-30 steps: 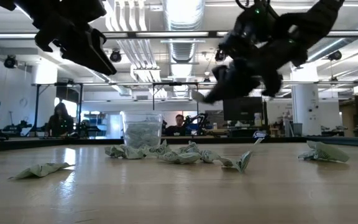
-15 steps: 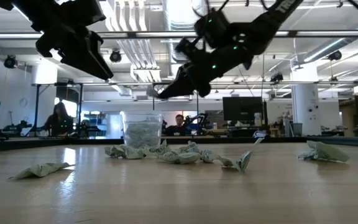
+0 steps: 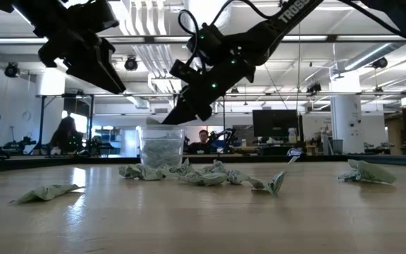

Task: Pick and place Stevia / Truvia into bins
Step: Put the stevia packet into the transparent container

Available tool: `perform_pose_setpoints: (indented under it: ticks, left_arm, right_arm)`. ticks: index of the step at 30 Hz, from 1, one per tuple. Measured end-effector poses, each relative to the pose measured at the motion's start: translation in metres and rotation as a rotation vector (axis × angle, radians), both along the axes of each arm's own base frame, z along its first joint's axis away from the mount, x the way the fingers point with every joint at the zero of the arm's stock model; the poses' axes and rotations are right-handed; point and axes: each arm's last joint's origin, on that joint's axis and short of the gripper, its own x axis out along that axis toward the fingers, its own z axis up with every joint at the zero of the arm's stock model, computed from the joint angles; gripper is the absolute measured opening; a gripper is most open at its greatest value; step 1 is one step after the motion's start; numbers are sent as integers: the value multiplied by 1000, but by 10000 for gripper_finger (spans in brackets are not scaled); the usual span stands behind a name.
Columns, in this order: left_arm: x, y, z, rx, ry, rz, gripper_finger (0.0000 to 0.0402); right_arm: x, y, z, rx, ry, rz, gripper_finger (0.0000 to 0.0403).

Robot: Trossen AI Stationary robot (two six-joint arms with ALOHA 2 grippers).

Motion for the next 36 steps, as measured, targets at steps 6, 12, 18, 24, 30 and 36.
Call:
perform_pose_setpoints:
  ticks: [6, 12, 18, 24, 30, 36]
  left_arm:
    - [0, 0, 0, 0, -1, 0, 141]
    - [0, 0, 0, -1, -2, 0, 141]
    - [0, 0, 0, -1, -3, 0, 141]
    - [0, 0, -4, -30, -5, 13, 141]
    - [4, -3, -15, -68, 10, -33, 141]
    - [12, -7, -33, -144, 33, -117, 141]
  right_arm:
    - [-3, -3, 5, 23, -2, -26, 10]
    - [-4, -6, 5, 22, 1, -31, 53]
    - [-5, -6, 6, 13, 3, -37, 119]
    - [-15, 2, 26, -5, 35, -8, 150]
    - [-43, 23, 55, 28, 137, 81, 149]
    - [-79, 42, 64, 126, 198, 178, 136]
